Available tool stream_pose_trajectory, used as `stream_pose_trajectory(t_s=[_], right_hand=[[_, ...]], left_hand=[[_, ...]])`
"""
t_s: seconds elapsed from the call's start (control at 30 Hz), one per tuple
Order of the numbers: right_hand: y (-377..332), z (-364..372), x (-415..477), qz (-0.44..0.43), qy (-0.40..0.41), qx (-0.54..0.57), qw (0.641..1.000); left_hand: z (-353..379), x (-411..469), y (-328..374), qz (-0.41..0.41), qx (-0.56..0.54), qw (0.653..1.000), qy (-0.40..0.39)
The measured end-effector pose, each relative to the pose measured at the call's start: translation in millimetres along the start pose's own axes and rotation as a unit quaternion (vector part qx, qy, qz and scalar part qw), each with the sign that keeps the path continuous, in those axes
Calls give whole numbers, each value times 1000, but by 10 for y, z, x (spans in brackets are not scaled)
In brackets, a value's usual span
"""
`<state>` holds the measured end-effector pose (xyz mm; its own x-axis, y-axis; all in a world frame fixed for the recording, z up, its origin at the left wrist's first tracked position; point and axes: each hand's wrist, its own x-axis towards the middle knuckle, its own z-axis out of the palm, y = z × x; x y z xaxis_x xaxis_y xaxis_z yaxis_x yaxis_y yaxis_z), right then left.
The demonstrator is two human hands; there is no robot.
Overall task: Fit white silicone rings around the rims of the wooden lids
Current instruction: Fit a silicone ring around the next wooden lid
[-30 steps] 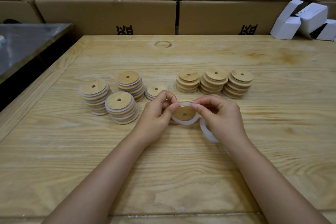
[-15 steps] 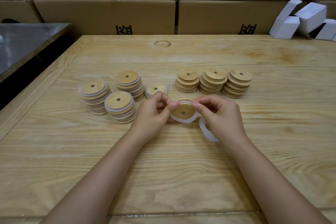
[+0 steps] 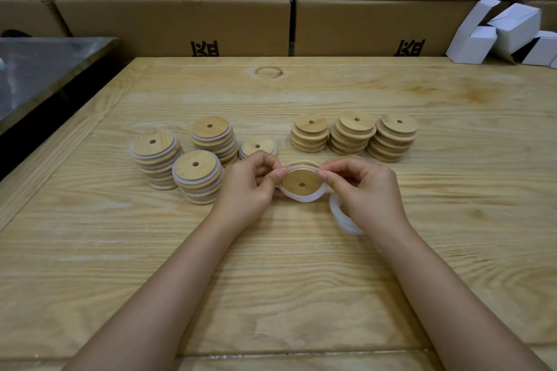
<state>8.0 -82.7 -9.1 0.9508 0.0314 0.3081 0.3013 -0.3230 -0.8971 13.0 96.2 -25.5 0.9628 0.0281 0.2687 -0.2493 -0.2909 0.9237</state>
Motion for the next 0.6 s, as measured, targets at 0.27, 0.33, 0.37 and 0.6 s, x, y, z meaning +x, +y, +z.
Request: stream_pose_trajectory(t_s=[0.27,0.33,0.37,0.6], right_hand=[[32,-6,17,13,7,4,1000],[57,-13,25,22,5,8,1000],[68,-17,27,25,2,11,1000],[40,23,-10,-31,-12,-30,999]], left_hand=[[-77,-26,-23,47,37,998,-21],[-64,-27,-30,50,31,998,-17],[-60,-27,-32,47,22,999,-16],[-7,-26,-30,52,77,993,-73]])
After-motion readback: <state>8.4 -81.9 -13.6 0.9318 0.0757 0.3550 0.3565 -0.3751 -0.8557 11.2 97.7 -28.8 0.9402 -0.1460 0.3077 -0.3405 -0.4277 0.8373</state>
